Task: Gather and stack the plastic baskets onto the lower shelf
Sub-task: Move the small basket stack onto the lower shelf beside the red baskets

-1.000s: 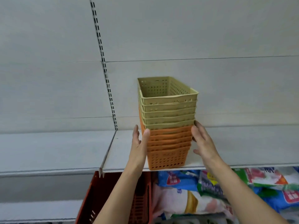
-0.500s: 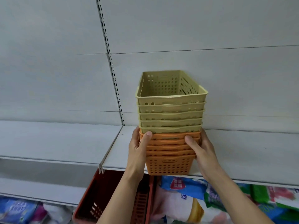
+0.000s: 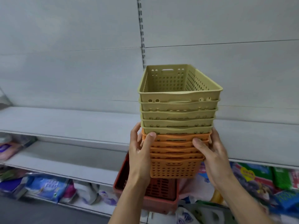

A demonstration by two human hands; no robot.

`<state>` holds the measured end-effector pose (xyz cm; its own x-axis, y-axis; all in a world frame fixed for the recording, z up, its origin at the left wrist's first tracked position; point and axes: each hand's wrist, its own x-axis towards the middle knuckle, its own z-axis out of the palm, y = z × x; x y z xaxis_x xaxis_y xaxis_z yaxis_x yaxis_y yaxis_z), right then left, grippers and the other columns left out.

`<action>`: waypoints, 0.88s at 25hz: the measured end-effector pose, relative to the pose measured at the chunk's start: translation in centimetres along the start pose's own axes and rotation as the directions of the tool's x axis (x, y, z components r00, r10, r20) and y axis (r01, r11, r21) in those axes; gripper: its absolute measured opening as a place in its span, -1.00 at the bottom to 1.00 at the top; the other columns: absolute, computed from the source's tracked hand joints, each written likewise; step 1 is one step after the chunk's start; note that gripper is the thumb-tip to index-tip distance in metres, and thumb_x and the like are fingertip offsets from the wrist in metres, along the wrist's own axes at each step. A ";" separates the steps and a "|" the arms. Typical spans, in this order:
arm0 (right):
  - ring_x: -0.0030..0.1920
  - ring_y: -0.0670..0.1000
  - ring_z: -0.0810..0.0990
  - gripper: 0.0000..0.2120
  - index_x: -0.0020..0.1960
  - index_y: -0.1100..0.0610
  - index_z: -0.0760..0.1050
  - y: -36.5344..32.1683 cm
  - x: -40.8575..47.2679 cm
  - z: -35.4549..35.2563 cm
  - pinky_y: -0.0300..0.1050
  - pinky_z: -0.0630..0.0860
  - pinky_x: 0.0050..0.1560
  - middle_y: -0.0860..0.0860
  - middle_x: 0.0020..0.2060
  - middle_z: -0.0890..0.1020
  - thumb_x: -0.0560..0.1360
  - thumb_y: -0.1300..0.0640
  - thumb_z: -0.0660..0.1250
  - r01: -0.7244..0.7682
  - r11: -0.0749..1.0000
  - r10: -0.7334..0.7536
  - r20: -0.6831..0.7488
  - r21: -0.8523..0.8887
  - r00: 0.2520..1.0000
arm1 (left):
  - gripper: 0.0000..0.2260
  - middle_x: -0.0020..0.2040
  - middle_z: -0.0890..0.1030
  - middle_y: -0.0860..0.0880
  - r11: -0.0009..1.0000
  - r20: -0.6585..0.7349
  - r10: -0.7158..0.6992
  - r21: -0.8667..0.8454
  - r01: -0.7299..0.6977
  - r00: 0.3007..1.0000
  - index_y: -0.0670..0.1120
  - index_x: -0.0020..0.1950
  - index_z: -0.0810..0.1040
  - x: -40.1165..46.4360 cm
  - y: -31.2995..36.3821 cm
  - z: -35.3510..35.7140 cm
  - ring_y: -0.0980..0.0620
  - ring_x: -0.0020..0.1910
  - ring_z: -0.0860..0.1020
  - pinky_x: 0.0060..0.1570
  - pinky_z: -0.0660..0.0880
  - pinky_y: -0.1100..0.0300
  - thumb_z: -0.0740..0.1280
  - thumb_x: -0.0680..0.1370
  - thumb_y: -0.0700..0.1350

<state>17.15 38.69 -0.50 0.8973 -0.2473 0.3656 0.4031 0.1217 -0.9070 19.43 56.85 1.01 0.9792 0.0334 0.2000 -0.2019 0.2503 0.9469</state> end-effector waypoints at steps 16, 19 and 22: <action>0.18 -0.03 0.63 -0.43 0.40 0.02 0.42 6.2 -14.7 34.2 -0.21 0.55 0.09 -0.04 0.15 0.68 0.40 0.19 0.40 -0.200 0.974 0.167 0.254 0.110 0.953 | -0.59 -0.09 0.66 0.08 0.992 -0.240 -0.010 0.116 0.039 0.971 0.10 0.26 0.47 -8.6 8.2 -38.3 0.14 -0.17 0.62 -0.25 0.49 0.19 0.37 0.41 0.01; 0.19 -0.02 0.63 -0.42 0.40 0.02 0.42 9.6 -14.8 37.2 -0.18 0.55 0.11 -0.03 0.16 0.67 0.40 0.19 0.42 -0.273 0.959 0.241 0.290 0.076 0.926 | -0.50 -0.05 0.66 0.05 0.993 -0.296 -0.077 0.068 0.101 0.952 0.10 0.26 0.48 -7.9 6.2 -42.5 0.08 -0.14 0.59 -0.20 0.47 0.12 0.42 0.32 0.08; 0.26 0.02 0.58 -0.34 0.43 -0.04 0.39 13.9 -14.5 39.3 0.05 0.48 0.28 -0.01 0.23 0.63 0.37 0.08 0.52 -0.349 0.936 0.318 0.316 0.048 0.894 | -0.50 -0.09 0.66 0.06 0.989 -0.342 -0.128 0.026 0.146 0.931 0.08 0.23 0.49 -6.5 3.2 -45.9 0.02 -0.17 0.55 -0.18 0.42 0.06 0.42 0.30 0.08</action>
<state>16.79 81.78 -10.16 0.9871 0.1208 0.1047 0.0724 0.2465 -0.9664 13.24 101.84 -8.81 0.9437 0.3301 -0.0214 -0.0575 0.2274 0.9721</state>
